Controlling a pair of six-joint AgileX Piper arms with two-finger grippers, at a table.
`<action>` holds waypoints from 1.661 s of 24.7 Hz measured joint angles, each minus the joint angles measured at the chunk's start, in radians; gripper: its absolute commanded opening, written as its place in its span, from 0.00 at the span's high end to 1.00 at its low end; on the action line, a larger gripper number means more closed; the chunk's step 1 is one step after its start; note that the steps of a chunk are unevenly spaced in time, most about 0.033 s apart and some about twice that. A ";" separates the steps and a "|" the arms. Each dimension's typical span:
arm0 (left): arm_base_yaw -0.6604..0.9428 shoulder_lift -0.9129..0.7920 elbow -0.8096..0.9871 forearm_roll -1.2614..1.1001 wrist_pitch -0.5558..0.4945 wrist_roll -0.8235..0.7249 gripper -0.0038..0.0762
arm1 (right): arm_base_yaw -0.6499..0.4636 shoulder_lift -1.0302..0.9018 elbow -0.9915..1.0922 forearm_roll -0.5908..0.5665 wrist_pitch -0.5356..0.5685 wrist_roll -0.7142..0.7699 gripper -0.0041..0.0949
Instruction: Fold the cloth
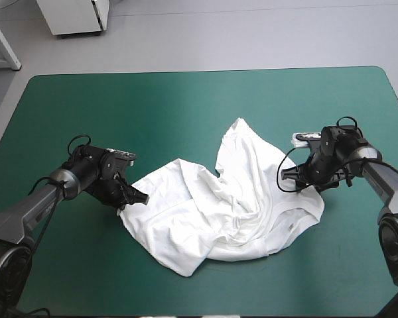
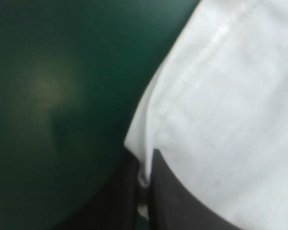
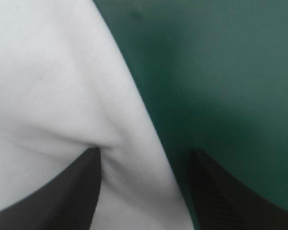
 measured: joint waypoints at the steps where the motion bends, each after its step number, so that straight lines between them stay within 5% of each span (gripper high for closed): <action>1: 0.000 0.000 0.000 0.000 -0.002 0.000 0.96 | 0.000 0.005 -0.003 0.002 0.004 0.000 0.55; 5: 0.000 0.000 0.000 0.000 -0.002 0.000 0.96 | 0.000 0.019 -0.014 0.026 0.020 -0.006 0.98; 12: 0.000 0.015 -0.046 0.011 0.022 0.000 0.96 | 0.000 0.003 -0.013 0.084 0.023 -0.019 0.98; 20: 0.001 -0.011 -0.339 0.034 0.077 0.031 0.96 | 0.004 -0.150 -0.151 0.046 0.101 0.002 0.98; 31: 0.001 -0.111 -1.102 0.083 0.230 0.150 0.96 | 0.004 -0.299 -0.865 0.003 0.162 -0.072 0.98; 36: 0.001 -0.118 -1.423 0.085 0.193 0.187 0.96 | 0.004 -0.304 -1.203 0.003 0.134 -0.141 0.98; 41: 0.001 -0.145 -1.559 -0.067 0.144 0.282 0.96 | 0.004 -0.322 -1.397 0.067 0.130 -0.167 0.98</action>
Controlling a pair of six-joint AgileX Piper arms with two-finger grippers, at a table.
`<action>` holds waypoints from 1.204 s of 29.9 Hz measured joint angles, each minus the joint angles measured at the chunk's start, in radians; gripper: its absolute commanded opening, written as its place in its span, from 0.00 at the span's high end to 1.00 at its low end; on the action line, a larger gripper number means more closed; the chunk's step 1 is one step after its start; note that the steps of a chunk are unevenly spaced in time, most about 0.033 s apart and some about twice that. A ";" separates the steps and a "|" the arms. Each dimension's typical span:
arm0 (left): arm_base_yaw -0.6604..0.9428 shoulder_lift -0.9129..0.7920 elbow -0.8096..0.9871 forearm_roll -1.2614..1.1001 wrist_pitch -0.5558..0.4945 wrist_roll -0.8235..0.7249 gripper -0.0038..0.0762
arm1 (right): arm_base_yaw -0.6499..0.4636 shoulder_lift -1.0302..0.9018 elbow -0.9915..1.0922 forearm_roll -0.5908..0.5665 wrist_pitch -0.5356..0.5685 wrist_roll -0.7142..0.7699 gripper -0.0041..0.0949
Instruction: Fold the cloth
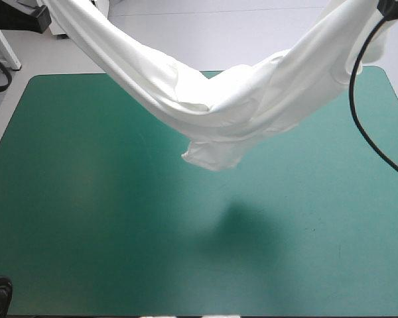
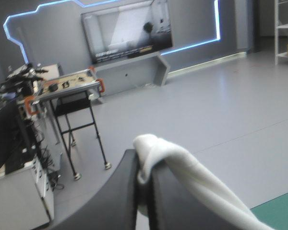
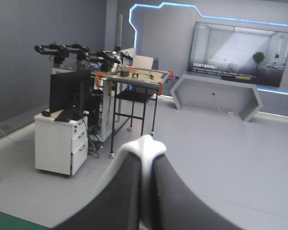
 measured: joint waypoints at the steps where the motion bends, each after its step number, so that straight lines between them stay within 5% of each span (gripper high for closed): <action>1: 0.000 -0.003 -0.004 -0.024 0.001 0.011 0.96 | 0.000 -0.002 -0.010 0.015 0.007 -0.001 0.98; 8: 0.000 0.016 0.059 -0.036 0.180 0.007 0.96 | 0.000 0.039 0.029 0.019 0.194 0.085 0.98; 17: 0.000 0.174 0.483 -0.002 0.190 -0.021 0.96 | 0.000 0.208 0.455 0.014 0.192 0.132 0.98; 23: 0.000 0.352 0.683 0.019 0.054 -0.044 0.96 | 0.000 0.369 0.662 0.014 0.095 0.136 0.98; 36: 0.029 0.671 0.698 0.101 -0.204 -0.183 0.96 | 0.000 0.646 0.680 -0.042 -0.193 0.132 0.98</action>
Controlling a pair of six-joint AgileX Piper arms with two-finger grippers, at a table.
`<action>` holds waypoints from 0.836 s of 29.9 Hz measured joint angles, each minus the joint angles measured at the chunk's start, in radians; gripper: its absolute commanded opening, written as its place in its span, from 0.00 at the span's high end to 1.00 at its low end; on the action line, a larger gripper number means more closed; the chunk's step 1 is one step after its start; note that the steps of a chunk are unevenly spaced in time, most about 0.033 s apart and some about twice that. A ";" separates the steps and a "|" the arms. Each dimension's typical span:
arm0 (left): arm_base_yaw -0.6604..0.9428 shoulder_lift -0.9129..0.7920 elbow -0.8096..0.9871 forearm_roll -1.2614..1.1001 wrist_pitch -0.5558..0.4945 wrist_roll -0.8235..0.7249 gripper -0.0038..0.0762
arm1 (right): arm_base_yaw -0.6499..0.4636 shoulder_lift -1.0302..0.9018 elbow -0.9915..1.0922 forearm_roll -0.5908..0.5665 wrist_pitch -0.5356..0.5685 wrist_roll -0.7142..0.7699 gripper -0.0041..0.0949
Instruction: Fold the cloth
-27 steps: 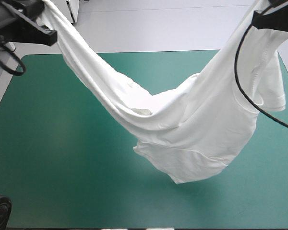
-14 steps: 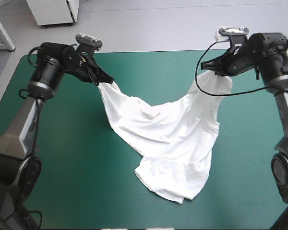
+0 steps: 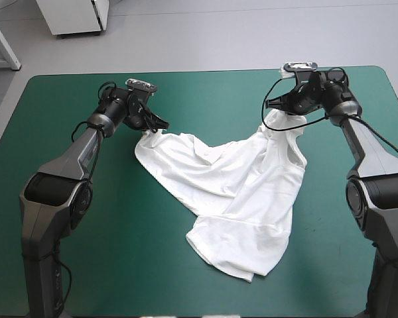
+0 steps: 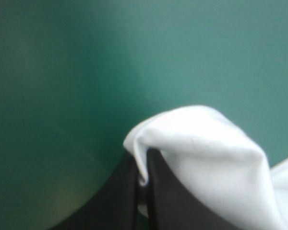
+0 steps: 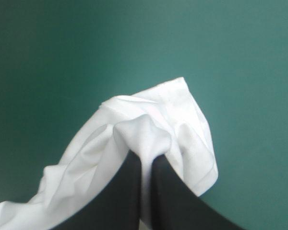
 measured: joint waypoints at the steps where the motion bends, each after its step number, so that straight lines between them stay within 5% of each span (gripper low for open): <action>1: 0.007 0.009 0.000 0.001 -0.008 -0.006 0.96 | 0.000 0.016 0.000 -0.011 -0.009 0.000 0.98; 9: 0.034 0.038 0.000 0.026 -0.048 -0.024 0.90 | -0.009 0.086 -0.001 -0.022 -0.040 0.016 0.90; 17: 0.034 0.039 -0.059 -0.061 0.061 0.041 0.30 | -0.039 0.088 -0.085 0.051 0.050 0.008 0.36; 25: 0.034 0.022 -0.229 -0.069 0.229 0.074 0.30 | -0.072 0.043 -0.147 0.057 0.174 0.026 0.41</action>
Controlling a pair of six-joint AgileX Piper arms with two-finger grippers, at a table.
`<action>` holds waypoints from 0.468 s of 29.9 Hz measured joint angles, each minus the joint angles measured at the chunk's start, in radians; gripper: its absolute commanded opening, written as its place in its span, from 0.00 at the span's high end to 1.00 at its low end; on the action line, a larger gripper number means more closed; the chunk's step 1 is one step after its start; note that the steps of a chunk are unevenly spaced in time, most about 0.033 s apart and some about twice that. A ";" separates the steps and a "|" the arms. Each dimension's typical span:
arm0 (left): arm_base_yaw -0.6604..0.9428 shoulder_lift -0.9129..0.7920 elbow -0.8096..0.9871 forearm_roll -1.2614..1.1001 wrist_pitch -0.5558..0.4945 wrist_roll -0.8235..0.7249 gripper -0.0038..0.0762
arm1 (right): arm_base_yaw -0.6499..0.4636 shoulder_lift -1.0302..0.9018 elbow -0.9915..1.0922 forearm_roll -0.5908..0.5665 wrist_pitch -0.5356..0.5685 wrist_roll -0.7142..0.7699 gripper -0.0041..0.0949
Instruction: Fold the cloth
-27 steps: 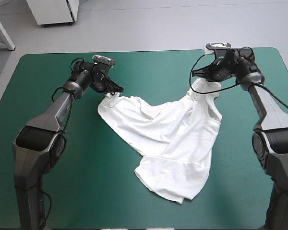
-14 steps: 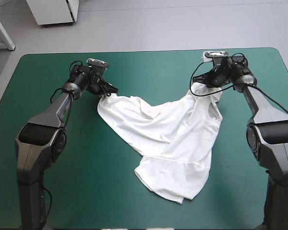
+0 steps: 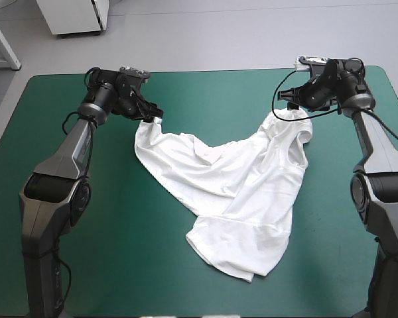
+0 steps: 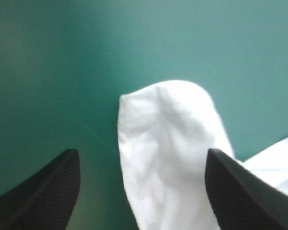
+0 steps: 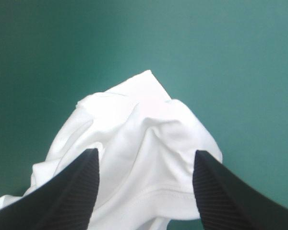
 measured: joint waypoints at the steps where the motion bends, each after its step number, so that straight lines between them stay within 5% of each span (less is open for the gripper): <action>1: 0.000 -0.008 -0.017 -0.001 0.011 0.007 0.30 | -0.002 -0.010 -0.001 -0.001 0.008 0.000 0.41; 8: 0.006 -0.155 -0.042 -0.050 0.110 0.099 0.30 | -0.005 -0.142 0.011 -0.001 0.054 0.000 0.41; 14: 0.006 -0.343 0.045 -0.215 0.141 0.214 0.44 | -0.005 -0.324 0.115 0.001 0.064 0.000 0.44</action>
